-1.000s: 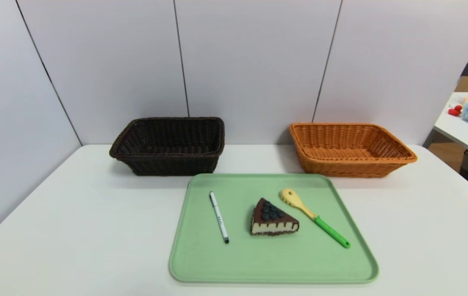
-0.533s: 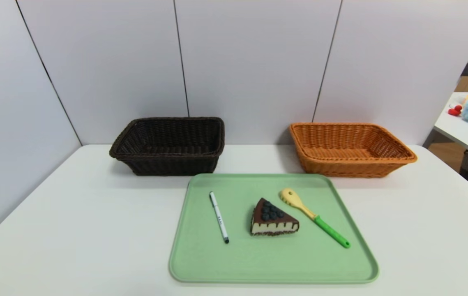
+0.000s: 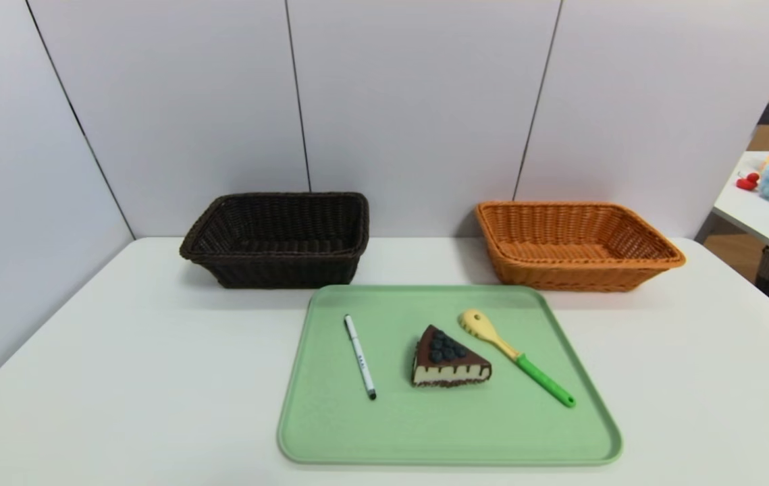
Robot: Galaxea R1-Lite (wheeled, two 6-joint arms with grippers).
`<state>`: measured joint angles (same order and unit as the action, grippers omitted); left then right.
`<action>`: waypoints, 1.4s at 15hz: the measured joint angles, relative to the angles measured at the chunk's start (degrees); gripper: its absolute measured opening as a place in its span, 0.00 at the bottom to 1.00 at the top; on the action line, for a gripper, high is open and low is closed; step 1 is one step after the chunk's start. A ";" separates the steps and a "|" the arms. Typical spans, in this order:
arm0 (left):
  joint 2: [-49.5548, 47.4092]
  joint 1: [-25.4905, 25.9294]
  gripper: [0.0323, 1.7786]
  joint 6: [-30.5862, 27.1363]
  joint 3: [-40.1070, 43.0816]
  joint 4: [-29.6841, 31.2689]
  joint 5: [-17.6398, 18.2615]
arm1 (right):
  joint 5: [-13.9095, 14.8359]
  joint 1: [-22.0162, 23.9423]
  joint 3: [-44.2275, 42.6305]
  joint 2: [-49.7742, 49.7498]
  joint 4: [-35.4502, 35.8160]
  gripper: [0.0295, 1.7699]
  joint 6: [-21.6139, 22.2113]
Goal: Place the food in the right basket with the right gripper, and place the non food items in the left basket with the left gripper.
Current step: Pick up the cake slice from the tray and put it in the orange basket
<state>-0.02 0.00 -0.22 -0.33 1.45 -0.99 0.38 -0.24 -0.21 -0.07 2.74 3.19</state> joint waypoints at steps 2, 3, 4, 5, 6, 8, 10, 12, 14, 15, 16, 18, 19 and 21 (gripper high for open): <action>0.02 0.05 0.95 -0.27 -3.22 0.50 0.88 | 0.94 0.02 -2.73 0.05 -0.27 0.96 0.02; 0.21 0.05 0.95 -0.29 -6.00 -0.82 1.72 | 1.24 0.02 -4.89 0.21 -1.60 0.96 -0.04; 0.54 0.05 0.95 -0.29 -9.53 -3.23 2.63 | 1.35 0.00 -7.75 0.76 -3.58 0.96 -0.04; 1.17 0.05 0.95 -0.27 -13.39 -5.44 3.24 | 1.30 0.00 -11.20 1.83 -4.80 0.96 -0.06; 2.39 0.05 0.95 -0.24 -17.31 -7.38 3.68 | 1.11 0.00 -14.75 3.54 -5.33 0.96 -0.06; 7.11 0.05 0.95 -0.22 -25.47 -9.35 4.40 | 0.56 -0.05 -22.59 8.72 -5.41 0.96 -0.06; 13.34 0.00 0.95 -0.18 -33.12 -9.74 4.86 | -0.43 -0.16 -31.49 15.81 -4.95 0.96 -0.02; 20.29 -0.05 0.95 -0.16 -40.16 -9.46 5.39 | -1.89 -0.44 -39.92 23.66 -4.97 0.96 -0.04; 28.27 -0.16 0.95 0.00 -47.69 -9.11 7.18 | -4.28 -0.63 -47.81 32.07 -5.02 0.96 -0.20; 32.32 -0.18 0.95 0.04 -50.60 -9.06 8.53 | -5.61 -0.68 -50.83 35.46 -4.94 0.96 -0.33; 36.10 -0.21 0.95 0.11 -52.72 -9.00 10.11 | -7.09 -0.77 -53.74 39.40 -4.89 0.96 -0.56; 43.98 -0.35 0.95 0.15 -55.32 -8.94 14.85 | -10.68 -1.79 -57.72 46.46 -5.28 0.96 -1.46; 47.13 -0.79 0.95 0.22 -55.37 -8.97 17.54 | -12.34 -3.33 -58.48 49.41 -6.01 0.96 -1.82; 51.76 -3.50 0.95 0.35 -53.55 -8.91 21.04 | -12.89 -8.18 -58.42 53.35 -6.73 0.96 -1.94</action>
<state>51.74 -3.50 0.13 -53.88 -7.46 20.05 -12.51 -8.42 -58.62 53.27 -3.99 1.26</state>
